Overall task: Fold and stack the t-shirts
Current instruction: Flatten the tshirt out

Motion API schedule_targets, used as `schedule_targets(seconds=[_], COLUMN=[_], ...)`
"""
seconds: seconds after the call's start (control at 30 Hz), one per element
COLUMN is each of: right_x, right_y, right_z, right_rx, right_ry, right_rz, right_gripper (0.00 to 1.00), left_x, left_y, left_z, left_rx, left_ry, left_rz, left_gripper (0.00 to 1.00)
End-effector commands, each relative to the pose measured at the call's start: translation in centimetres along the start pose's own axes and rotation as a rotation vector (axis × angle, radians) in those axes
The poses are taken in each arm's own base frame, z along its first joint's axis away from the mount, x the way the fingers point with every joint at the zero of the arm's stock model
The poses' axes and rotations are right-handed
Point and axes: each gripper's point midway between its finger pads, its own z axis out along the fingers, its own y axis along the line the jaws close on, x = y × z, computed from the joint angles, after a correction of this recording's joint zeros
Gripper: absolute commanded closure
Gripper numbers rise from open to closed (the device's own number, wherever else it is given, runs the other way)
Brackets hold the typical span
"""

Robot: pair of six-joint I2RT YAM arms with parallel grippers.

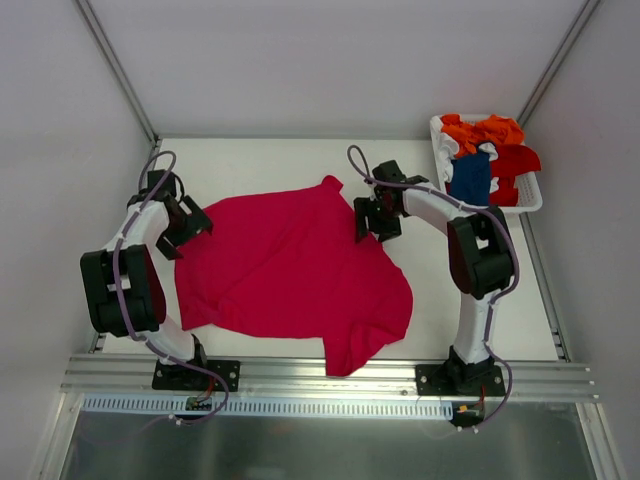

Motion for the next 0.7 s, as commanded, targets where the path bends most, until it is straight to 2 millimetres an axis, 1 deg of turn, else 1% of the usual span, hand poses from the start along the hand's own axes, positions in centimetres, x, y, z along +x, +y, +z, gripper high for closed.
schedule_targets(seconds=[0.0,0.07,0.1,0.13,0.17,0.2,0.23,0.27,0.3,0.33,0.37,0.4,0.43,0.47,0.5,0.53,0.6,0.63,0.67], right_x=[2.6,3.0,2.9,2.7,2.6,1.8,1.3,0.5,-1.1,-2.2,-3.4,-5.0,-6.7,-7.3,-8.4,-8.1,-6.8,-4.7,-2.9], right_y=[-1.1,-1.2,-1.1,-0.8,-0.6,-0.4,-0.5,-0.5,-0.2,-0.2,-0.4,0.0,0.1,0.7,1.8,1.8,3.0,3.1,4.0], right_z=[-0.9,-0.3,-0.1,0.1,0.3,0.1,0.0,-0.6,-1.6,-2.6,-3.8,-6.3,-8.5,-10.1,-13.4,-14.2,-15.2,-14.7,-13.6], right_rx=[0.067,0.064,0.058,0.043,0.041,0.038,0.049,0.056,0.052,0.062,0.072,0.075,0.095,0.098,0.088,0.102,0.112,0.092,0.05], right_ry=[0.059,0.08,0.083,0.078,0.077,0.058,0.042,0.019,-0.029,-0.068,-0.115,-0.184,-0.254,-0.304,-0.404,-0.43,-0.464,-0.43,-0.39], right_rz=[0.017,0.022,0.022,0.039,0.049,0.053,0.049,0.048,0.033,0.019,0.017,-0.012,-0.064,-0.094,-0.128,-0.171,-0.221,-0.228,-0.218], right_gripper=[0.29,0.34,0.42,0.48,0.57,0.77,0.86,0.94,1.0,0.99,1.0,1.0,1.0,1.0,1.0,0.99,1.0,0.99,0.95], left_x=[0.2,0.5,0.7,1.0,1.1,1.5,1.8,1.9,1.9,2.0,2.1,1.8,1.7,1.6,1.6,1.7,1.6,1.6,1.6], left_y=[0.1,-0.2,-0.2,-0.3,-0.2,-0.7,-1.0,-1.2,-1.5,-1.7,-2.4,-2.8,-3.1,-3.5,-3.9,-4.2,-4.5,-4.4,-4.5], left_z=[1.0,1.7,2.0,2.2,2.9,3.1,3.4,3.7,3.8,3.9,3.9,4.0,3.9,3.9,3.9,3.8,3.9,4.0,4.0], left_rx=[0.0,0.009,0.011,0.018,0.016,0.041,0.059,0.071,0.083,0.098,0.131,0.151,0.165,0.178,0.186,0.19,0.184,0.181,0.183], left_ry=[-0.002,0.008,0.019,0.031,0.033,0.051,0.068,0.073,0.076,0.082,0.091,0.083,0.082,0.086,0.085,0.085,0.074,0.075,0.076], left_rz=[-0.028,-0.029,-0.035,-0.041,-0.045,-0.052,-0.053,-0.053,-0.053,-0.05,-0.042,-0.037,-0.032,-0.028,-0.01,0.007,0.028,0.031,0.034], left_gripper=[0.06,0.09,0.11,0.15,0.19,0.23,0.33,0.39,0.46,0.53,0.69,0.8,0.94,1.0,1.0,1.0,1.0,1.0,1.0])
